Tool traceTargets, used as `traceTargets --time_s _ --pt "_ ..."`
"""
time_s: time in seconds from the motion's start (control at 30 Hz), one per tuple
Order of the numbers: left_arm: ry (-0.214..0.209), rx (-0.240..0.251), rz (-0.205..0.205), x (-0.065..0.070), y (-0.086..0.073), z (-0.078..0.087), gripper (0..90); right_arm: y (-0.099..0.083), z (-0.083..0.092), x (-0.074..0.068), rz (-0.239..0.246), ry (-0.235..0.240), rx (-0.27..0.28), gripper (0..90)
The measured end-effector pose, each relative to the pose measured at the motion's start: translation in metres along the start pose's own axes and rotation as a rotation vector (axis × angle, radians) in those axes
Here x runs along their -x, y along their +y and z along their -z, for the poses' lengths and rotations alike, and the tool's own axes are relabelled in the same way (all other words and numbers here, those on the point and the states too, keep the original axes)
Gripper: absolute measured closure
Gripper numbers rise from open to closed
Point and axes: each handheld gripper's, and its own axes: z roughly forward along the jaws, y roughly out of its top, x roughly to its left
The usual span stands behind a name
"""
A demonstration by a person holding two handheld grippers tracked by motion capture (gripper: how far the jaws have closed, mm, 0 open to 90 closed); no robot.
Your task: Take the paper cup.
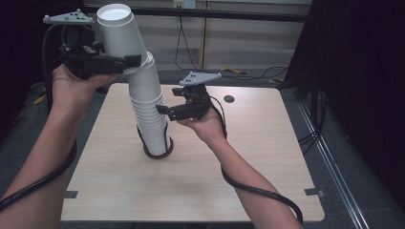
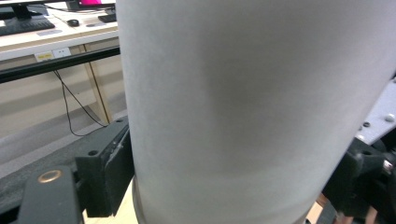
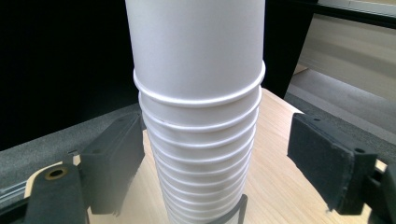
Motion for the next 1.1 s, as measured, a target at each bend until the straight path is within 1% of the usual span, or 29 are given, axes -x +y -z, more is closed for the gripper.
traceTargets --time_s 0.13,0.3,0.33,0.4,0.5,0.53,0.63,0.67,0.73,0.8,0.87,0.9,0.97,1.1 --pt "-0.003 -0.003 0.012 -0.005 -0.005 0.010 16.6 -0.003 0.001 0.001 -0.004 0.000 -0.005 18.1" --pt "-0.006 0.000 0.011 -0.008 -0.012 0.023 16.6 -0.006 0.003 0.003 -0.002 -0.002 -0.011 18.1" --pt "-0.006 -0.004 0.006 -0.009 -0.014 0.026 16.6 -0.007 0.004 0.003 -0.004 -0.003 -0.011 18.1" --pt "-0.015 0.000 0.012 -0.010 -0.018 0.032 16.6 -0.009 0.006 0.005 -0.006 -0.004 -0.011 18.1" --pt "-0.014 0.002 0.010 -0.010 -0.022 0.038 16.7 -0.012 0.009 0.008 -0.017 -0.005 -0.010 18.0" --pt "-0.014 0.001 0.001 -0.011 -0.025 0.042 16.7 -0.012 0.009 0.008 -0.015 -0.005 -0.011 18.0" --pt "-0.025 0.011 0.012 -0.012 -0.028 0.048 16.7 -0.015 0.012 0.010 -0.013 -0.007 -0.017 18.0" --pt "-0.021 0.009 0.013 -0.011 -0.029 0.050 16.7 -0.016 0.013 0.010 -0.011 -0.007 -0.019 18.0" --pt "-0.027 0.005 0.006 -0.011 -0.033 0.055 16.7 -0.017 0.015 0.011 -0.013 -0.007 -0.021 17.9" --pt "-0.028 -0.003 0.002 -0.010 -0.037 0.057 16.7 -0.019 0.016 0.012 -0.012 -0.007 -0.022 18.0" --pt "-0.038 -0.015 -0.007 -0.009 -0.043 0.059 16.7 -0.021 0.018 0.013 -0.013 -0.006 -0.026 17.9" --pt "-0.041 -0.015 -0.005 -0.008 -0.047 0.059 16.8 -0.022 0.019 0.013 -0.012 -0.005 -0.027 17.9" --pt "-0.050 -0.030 -0.013 -0.006 -0.054 0.060 16.8 -0.024 0.020 0.013 -0.009 -0.001 -0.030 17.9" --pt "-0.070 -0.049 -0.016 0.000 -0.067 0.058 16.9 -0.030 0.024 0.014 -0.003 0.003 -0.047 17.4"
